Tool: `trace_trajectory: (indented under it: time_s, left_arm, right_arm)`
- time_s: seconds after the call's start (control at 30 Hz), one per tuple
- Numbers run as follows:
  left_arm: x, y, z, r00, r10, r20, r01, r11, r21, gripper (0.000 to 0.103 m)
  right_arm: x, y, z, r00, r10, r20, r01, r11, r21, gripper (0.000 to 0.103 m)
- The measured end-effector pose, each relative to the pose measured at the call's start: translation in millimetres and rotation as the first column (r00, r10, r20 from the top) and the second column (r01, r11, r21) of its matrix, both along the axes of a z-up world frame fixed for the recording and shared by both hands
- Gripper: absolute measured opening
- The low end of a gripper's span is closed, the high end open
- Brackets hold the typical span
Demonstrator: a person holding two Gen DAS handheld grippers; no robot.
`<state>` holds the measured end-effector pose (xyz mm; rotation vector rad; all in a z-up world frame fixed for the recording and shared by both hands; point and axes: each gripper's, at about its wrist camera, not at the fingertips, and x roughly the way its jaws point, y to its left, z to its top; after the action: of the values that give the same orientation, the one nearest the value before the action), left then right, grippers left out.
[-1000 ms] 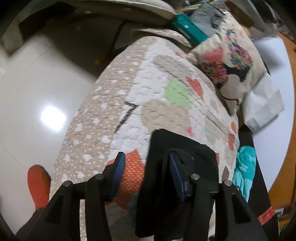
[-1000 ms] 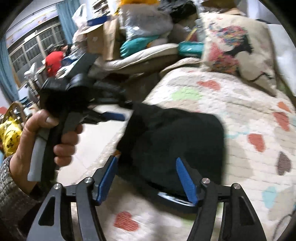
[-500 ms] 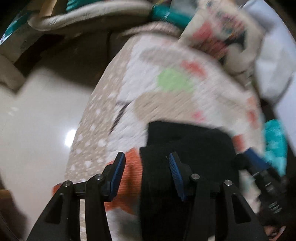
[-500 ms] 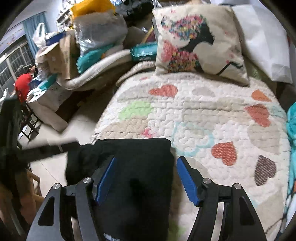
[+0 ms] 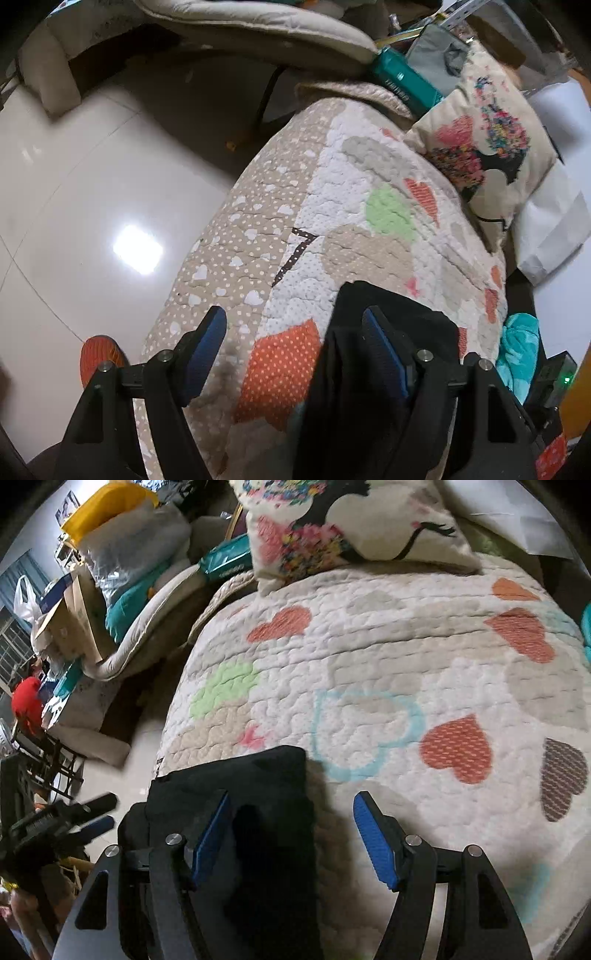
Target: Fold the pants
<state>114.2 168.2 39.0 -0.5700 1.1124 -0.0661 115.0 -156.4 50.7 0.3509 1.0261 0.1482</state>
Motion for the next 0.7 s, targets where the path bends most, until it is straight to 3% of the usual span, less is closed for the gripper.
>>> trace_trajectory:
  time_s: [0.17, 0.3, 0.47, 0.6, 0.7]
  left_arm:
    - [-22, -17, 10, 0.996, -0.060, 0.064, 0.058, 0.998, 0.026, 0.076]
    - [-40, -41, 16, 0.990, -0.092, 0.104, 0.074, 0.984, 0.165, 0.076]
    - [-66, -65, 24, 0.975, -0.155, 0.158, 0.089, 0.927, 0.363, 0.076]
    - [-72, -62, 17, 0.978, -0.152, 0.142, 0.095, 0.935, 0.342, 0.076]
    - [-69, -52, 12, 0.984, -0.120, 0.128, 0.084, 0.962, 0.261, 0.076]
  right_arm:
    - [-24, -21, 3, 0.999, -0.043, 0.004, 0.043, 0.998, 0.048, 0.073]
    - [-38, -27, 6, 0.999, -0.052, 0.012, 0.052, 0.997, 0.059, 0.073]
    - [-59, -18, 9, 0.999, -0.019, 0.041, 0.018, 1.000, 0.019, 0.073]
    - [-78, -14, 6, 0.998, 0.001, 0.068, -0.001, 1.000, -0.005, 0.073]
    - [-85, -12, 4, 0.997, 0.011, 0.075, -0.011, 1.000, 0.006, 0.073]
